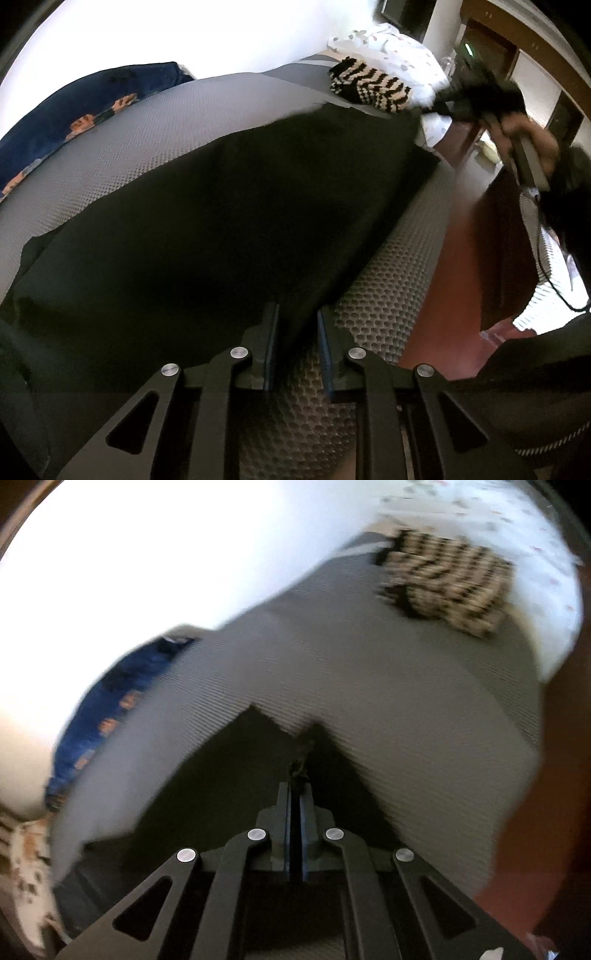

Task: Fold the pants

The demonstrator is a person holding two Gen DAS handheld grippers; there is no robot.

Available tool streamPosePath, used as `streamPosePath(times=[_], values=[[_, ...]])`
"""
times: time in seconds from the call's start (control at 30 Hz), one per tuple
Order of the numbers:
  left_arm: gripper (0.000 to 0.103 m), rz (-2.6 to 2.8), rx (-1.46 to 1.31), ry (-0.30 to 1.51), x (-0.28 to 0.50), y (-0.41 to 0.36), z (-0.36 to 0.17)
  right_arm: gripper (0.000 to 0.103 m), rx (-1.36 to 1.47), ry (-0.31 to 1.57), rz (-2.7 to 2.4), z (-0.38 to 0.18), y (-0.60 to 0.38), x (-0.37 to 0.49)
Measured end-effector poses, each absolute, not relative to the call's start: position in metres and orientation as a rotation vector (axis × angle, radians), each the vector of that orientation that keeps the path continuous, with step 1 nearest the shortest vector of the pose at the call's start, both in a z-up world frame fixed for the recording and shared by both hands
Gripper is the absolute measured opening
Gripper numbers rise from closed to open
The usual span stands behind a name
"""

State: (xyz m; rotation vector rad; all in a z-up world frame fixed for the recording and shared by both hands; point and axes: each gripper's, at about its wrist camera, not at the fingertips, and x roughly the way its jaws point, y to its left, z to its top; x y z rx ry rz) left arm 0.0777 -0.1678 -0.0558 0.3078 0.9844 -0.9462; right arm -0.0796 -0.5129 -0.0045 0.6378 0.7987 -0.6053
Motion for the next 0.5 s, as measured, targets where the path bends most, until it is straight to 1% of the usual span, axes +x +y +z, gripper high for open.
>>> streamPosePath(times=[0.17,0.33,0.5], values=[[0.019,-0.978,0.328,0.986,0.078,-0.168,-0.059,0.003,0.716,0.862,-0.68,-0.051,-0.517,-0.118],[0.019,-0.983,0.325,0.988,0.079,-0.167,-0.057,0.002,0.711,0.829,-0.702,-0.047,-0.52,-0.126],[0.02,-0.981,0.312,1.008,0.081,-0.167,-0.063,0.003,0.702,0.856,-0.708,-0.056,-0.525,-0.125]])
